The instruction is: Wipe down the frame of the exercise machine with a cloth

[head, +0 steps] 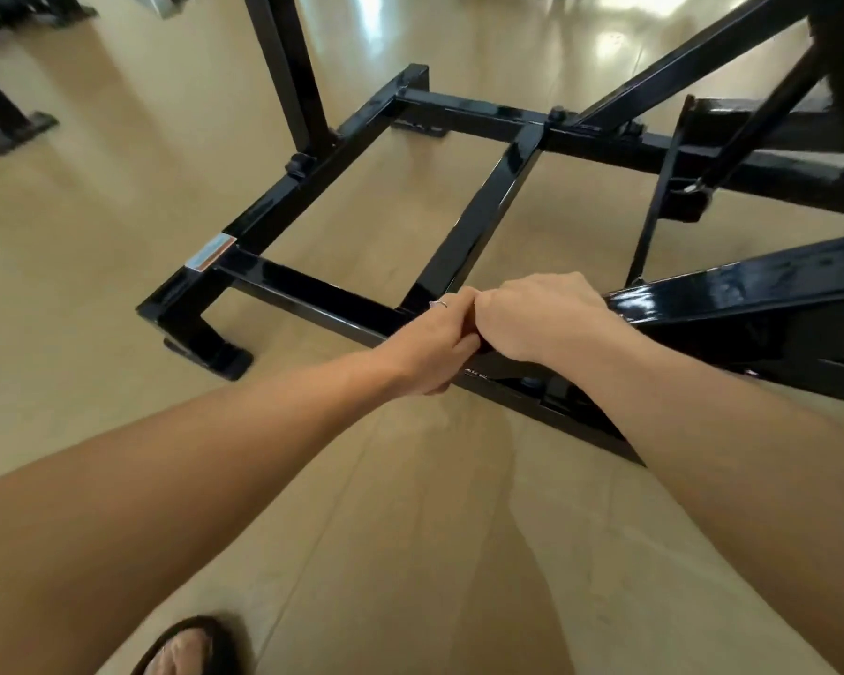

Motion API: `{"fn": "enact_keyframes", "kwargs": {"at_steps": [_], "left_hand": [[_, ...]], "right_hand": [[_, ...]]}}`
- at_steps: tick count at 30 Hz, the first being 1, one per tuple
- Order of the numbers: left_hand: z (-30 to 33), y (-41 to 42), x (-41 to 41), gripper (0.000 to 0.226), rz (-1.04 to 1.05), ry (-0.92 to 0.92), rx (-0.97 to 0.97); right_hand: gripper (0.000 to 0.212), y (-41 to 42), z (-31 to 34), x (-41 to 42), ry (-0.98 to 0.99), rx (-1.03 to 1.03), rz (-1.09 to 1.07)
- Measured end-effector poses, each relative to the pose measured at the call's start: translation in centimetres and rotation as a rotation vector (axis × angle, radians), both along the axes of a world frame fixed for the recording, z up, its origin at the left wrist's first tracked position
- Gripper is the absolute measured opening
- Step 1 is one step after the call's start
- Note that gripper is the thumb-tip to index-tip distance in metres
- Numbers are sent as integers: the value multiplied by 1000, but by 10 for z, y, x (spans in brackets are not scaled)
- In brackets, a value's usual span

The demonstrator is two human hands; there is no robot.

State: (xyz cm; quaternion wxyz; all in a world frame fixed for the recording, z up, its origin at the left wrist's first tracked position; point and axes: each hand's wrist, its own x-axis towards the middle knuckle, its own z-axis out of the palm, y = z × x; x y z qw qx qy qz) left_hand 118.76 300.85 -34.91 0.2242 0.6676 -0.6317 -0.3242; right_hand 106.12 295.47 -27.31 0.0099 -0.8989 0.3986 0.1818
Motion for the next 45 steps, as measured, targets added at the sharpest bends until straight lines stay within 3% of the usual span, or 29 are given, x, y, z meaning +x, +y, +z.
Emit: {"fn": "enact_keyframes", "kwargs": {"at_steps": [5, 9, 11, 14, 16, 18, 22, 28, 31, 33, 37, 39, 42, 45], "left_hand": [[-7, -7, 32, 47, -320, -468, -144], [-10, -19, 63, 50, -541, -650, -342], [-9, -24, 89, 47, -550, -747, -370], [-10, -27, 138, 41, -308, -589, -154], [-16, -25, 150, 39, -252, -477, -140], [-23, -22, 136, 41, -337, -449, -219], [-32, -30, 97, 46, -506, -378, -298], [-36, -56, 108, 38, -461, -269, -215], [-44, -63, 112, 42, -463, -268, -289], [-45, -72, 115, 45, -410, -258, -326], [-47, -92, 117, 52, -339, -276, -314], [-45, -98, 118, 60, -291, -149, -241], [-42, -96, 123, 84, -241, 42, -91], [-38, -85, 133, 93, -242, 112, -24]], "right_hand": [[18, 6, -5, 2, 5, -88, 5], [29, 7, -4, 5, 41, -115, -37], [38, 10, -5, 8, 94, -155, -54], [41, 13, -5, 22, 144, -144, -147], [33, 12, -7, 34, 158, -104, -226], [26, 11, -10, 45, 184, -96, -260], [36, 4, -14, 49, 212, -50, -314], [39, -5, -17, 45, 148, -17, -313], [29, -14, -34, 57, -39, 77, -336], [20, -26, -48, 68, -276, 183, -449], [43, -54, -75, 94, -691, 381, -727], [48, -62, -85, 102, -867, 454, -812], [44, -59, -95, 107, -975, 511, -832], [52, -49, -97, 106, -950, 396, -719]]}}
